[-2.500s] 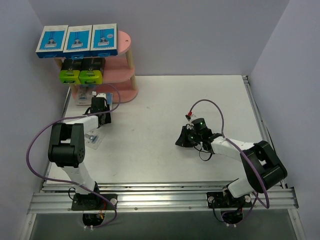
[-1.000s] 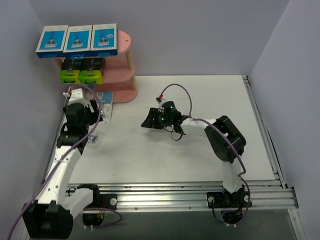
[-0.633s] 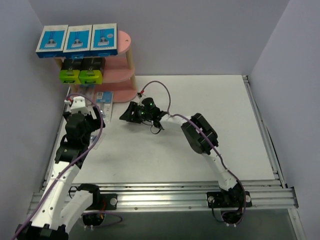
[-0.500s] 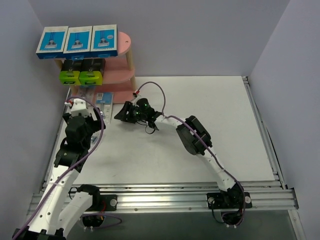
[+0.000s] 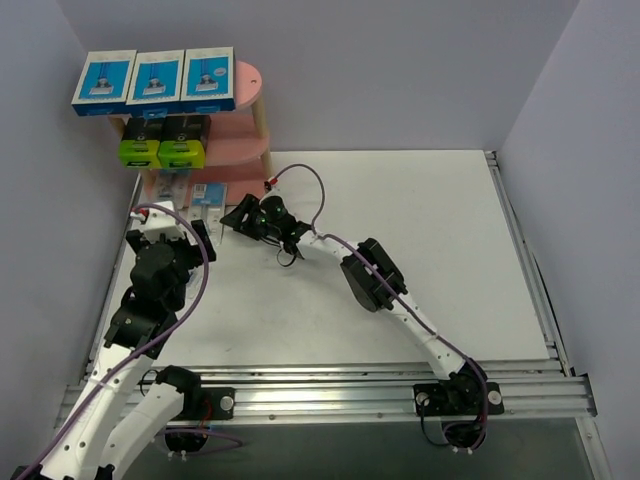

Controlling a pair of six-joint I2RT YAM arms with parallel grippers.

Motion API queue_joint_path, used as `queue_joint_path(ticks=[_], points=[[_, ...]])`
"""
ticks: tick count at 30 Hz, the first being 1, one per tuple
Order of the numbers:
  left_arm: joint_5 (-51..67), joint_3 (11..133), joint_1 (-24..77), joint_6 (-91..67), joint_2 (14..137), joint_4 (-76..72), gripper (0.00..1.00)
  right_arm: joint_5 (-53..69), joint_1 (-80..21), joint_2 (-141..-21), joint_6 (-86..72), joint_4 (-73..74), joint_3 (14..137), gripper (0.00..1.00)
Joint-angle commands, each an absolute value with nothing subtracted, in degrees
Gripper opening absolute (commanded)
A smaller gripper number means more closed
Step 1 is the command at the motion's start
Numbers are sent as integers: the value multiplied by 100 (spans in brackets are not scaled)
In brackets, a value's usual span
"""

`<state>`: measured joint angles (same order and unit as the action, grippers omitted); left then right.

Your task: Place and organize the shaving razors onto the shelf

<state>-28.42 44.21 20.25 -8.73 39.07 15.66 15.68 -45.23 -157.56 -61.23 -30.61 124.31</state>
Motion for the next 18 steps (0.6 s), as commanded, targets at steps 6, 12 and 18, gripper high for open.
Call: queue_joint_path(ticks=[6, 12, 18], points=[[-3225, 4342, 2381, -852, 3656, 1415, 95, 782, -4597, -16233, -6354, -2979, 13130, 55], [-3252, 4316, 2592, -835, 3595, 1389, 94, 791, -4641, -16620, -6407, -3216, 13596, 56], [-3234, 4298, 2751, -835, 3542, 1371, 94, 747, -4728, -16831, -6399, -3401, 13763, 56]])
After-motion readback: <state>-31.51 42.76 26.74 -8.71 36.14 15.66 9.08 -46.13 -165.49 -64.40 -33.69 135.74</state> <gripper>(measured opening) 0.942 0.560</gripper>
